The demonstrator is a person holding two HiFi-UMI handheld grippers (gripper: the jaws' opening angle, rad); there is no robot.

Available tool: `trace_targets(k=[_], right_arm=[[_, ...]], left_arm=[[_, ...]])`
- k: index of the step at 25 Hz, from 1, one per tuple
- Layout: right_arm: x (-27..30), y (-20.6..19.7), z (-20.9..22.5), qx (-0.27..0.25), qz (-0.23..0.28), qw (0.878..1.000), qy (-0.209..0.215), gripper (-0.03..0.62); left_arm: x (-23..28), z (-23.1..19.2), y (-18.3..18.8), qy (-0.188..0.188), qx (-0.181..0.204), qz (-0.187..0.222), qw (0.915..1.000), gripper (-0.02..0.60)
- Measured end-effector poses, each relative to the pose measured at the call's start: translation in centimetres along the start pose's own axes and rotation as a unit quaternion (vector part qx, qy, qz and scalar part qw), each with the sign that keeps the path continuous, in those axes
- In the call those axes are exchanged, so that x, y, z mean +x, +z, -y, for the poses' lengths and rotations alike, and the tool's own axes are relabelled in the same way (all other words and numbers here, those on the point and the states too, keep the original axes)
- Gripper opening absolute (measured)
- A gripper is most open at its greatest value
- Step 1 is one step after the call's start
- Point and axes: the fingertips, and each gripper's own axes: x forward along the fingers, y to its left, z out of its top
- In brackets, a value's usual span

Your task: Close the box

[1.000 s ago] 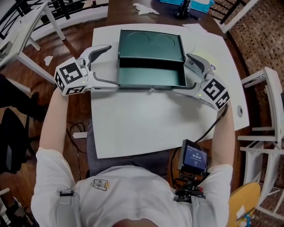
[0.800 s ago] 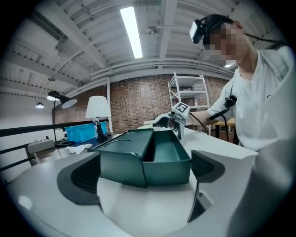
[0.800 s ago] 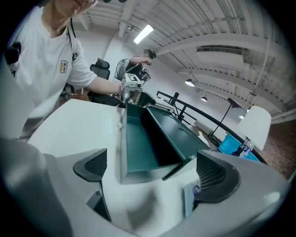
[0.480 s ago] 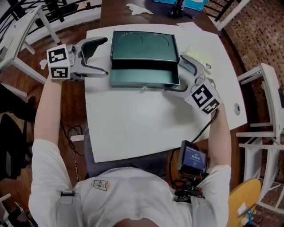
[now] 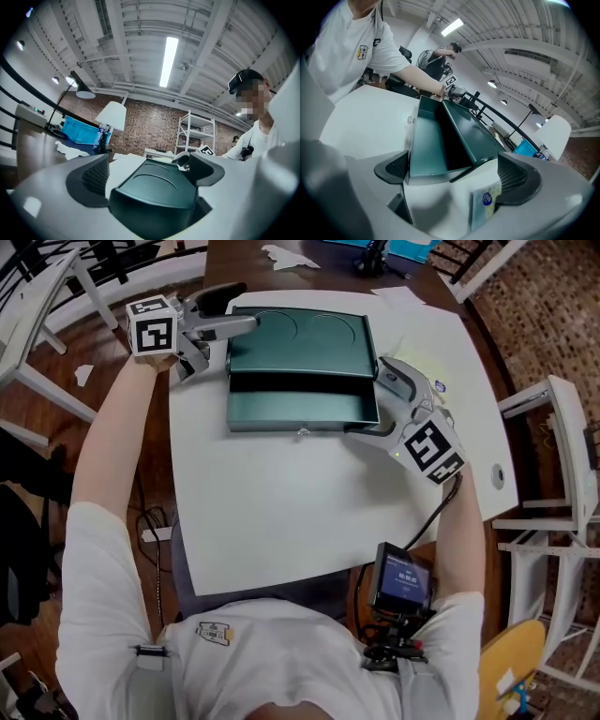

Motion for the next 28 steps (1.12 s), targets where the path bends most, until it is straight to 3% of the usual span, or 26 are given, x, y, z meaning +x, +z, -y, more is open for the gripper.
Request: trace_targets(k=[4, 17, 28], right_arm=[[0.4, -0.2, 0.9, 0.005, 0.001, 1.0, -0.009, 0.588], [2.5, -0.7, 5.7, 0.006, -0.026, 0.991, -0.13, 0.558], [1.5, 0.3, 4.1, 0.025, -0.003, 0.993, -0.116, 0.552]], left_arm=[[0.8, 0.8, -0.6, -0.026, -0.013, 0.004, 0.9996, 0.517], [0.2, 0.5, 0.0, -0.014, -0.022, 0.029, 0.9992, 0.515], [-1.0, 1.0, 0.1, 0.013, -0.014, 0.041, 0.999, 0.515]])
